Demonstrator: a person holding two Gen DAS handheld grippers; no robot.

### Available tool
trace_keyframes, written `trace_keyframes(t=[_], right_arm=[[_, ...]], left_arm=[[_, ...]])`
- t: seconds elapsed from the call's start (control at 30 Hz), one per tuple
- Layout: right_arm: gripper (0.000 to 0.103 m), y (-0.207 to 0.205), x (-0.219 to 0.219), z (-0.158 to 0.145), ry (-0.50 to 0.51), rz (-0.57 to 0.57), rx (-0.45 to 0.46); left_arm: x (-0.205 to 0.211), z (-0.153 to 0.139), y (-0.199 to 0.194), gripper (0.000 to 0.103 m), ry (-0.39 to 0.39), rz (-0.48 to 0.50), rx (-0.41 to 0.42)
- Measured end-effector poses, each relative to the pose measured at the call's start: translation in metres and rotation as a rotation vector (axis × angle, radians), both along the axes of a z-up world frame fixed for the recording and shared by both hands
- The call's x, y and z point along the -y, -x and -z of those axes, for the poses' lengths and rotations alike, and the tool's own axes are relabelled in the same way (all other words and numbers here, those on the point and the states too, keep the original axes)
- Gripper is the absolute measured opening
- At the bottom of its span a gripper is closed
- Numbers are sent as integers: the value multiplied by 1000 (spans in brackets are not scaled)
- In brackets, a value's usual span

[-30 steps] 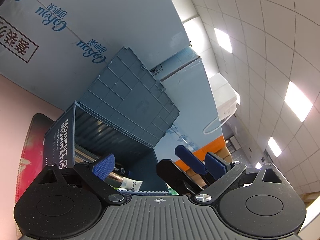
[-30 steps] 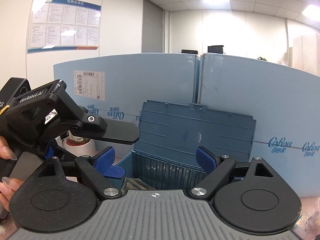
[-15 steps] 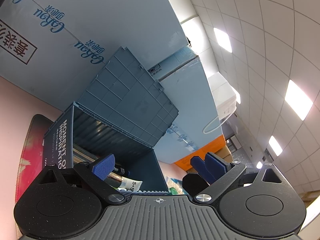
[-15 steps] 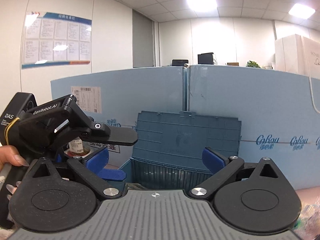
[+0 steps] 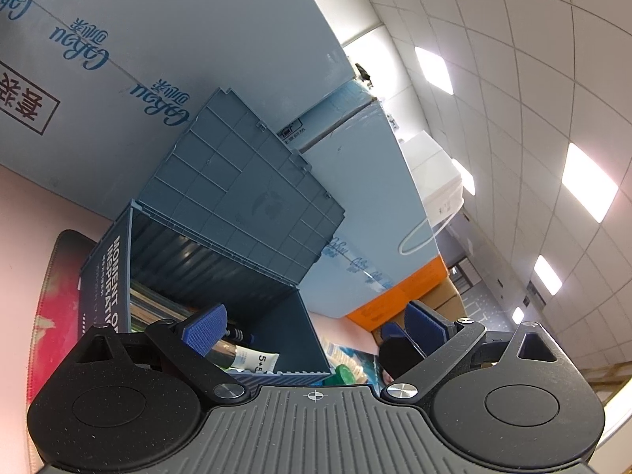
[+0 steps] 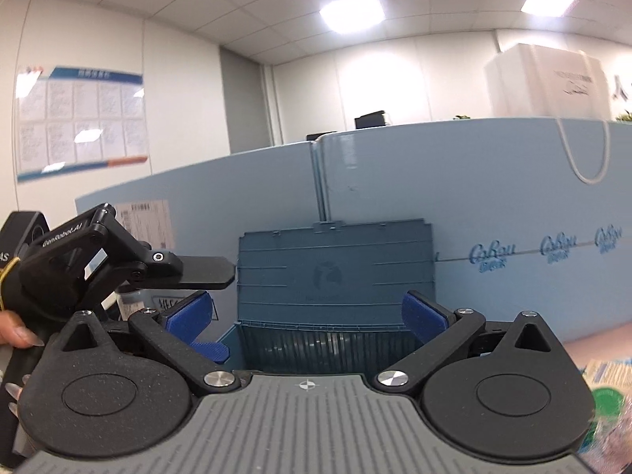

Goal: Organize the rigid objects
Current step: 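Withdraw the open left gripper from the box back over the mat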

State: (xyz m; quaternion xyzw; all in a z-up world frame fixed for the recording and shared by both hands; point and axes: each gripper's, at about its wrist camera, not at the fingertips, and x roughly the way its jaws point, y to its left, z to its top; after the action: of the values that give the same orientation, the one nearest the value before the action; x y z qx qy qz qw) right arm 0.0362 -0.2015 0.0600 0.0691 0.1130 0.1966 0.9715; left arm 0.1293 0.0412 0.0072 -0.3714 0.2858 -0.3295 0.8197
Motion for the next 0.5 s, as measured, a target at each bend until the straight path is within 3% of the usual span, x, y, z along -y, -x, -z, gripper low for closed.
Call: trace_keyframes(t=[0.23, 0.5], right_arm=[[103, 13, 11, 7, -57, 62, 34], [103, 16, 32, 35, -149, 106, -14]], left_arm=[[4, -4, 2, 98, -27, -3, 15], [9, -9, 7, 98, -66, -14, 42]])
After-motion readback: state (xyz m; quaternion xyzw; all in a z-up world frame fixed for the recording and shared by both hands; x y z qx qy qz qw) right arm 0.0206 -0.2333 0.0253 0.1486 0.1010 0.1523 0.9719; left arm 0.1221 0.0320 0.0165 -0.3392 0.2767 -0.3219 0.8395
